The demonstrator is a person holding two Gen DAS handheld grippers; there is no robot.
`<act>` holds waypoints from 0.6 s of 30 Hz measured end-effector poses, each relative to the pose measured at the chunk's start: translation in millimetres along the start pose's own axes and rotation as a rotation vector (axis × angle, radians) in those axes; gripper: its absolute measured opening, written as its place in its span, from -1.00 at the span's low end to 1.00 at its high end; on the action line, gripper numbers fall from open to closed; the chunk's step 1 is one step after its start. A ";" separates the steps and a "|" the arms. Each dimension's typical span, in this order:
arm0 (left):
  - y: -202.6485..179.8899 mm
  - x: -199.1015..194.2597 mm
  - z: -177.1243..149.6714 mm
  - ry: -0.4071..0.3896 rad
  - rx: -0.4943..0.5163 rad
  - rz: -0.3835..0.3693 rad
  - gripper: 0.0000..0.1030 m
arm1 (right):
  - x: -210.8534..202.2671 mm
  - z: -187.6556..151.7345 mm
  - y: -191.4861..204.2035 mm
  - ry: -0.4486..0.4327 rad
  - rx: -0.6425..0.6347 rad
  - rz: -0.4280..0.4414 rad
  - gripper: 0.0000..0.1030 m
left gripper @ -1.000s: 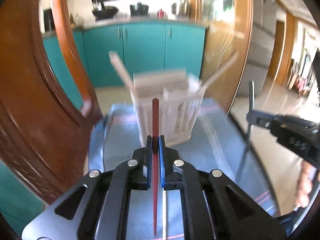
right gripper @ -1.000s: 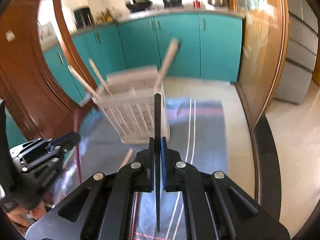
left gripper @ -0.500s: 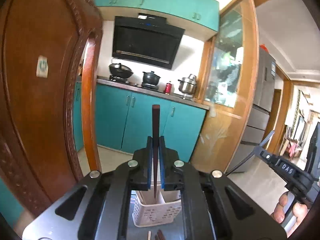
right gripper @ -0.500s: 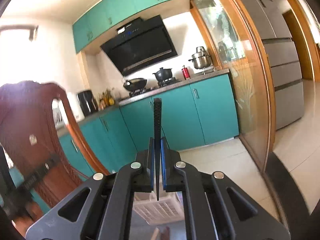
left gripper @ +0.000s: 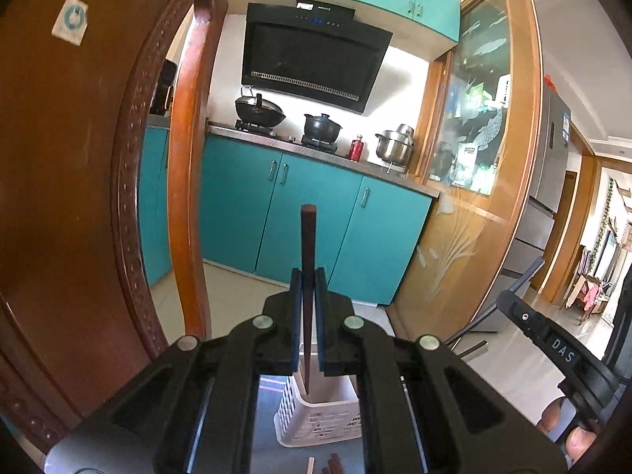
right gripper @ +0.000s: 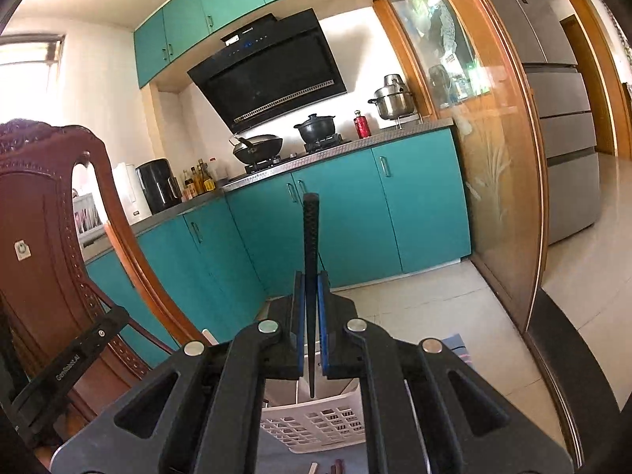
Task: Organize utensils
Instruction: 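Lift both held chopsticks up over the white utensil holder, then open both tools to drop the chopsticks into the holder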
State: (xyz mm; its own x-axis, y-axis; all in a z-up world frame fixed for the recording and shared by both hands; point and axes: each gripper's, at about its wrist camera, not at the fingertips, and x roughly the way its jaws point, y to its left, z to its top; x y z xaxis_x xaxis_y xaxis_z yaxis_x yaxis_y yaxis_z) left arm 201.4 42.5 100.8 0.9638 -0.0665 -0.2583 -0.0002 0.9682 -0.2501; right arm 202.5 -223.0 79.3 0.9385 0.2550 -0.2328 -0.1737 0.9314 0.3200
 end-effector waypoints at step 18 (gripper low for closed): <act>-27.4 43.4 -39.0 0.149 0.126 0.025 -0.86 | 47.0 -42.2 10.7 0.208 -0.098 -0.060 -0.83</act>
State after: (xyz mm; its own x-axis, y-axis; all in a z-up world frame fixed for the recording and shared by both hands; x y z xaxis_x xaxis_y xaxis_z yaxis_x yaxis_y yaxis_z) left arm 232.9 3.6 60.0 0.9136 -0.0679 -0.4010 0.0188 0.9920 -0.1250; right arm 232.1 -190.0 33.0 0.8681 0.2367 -0.4364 -0.1567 0.9647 0.2115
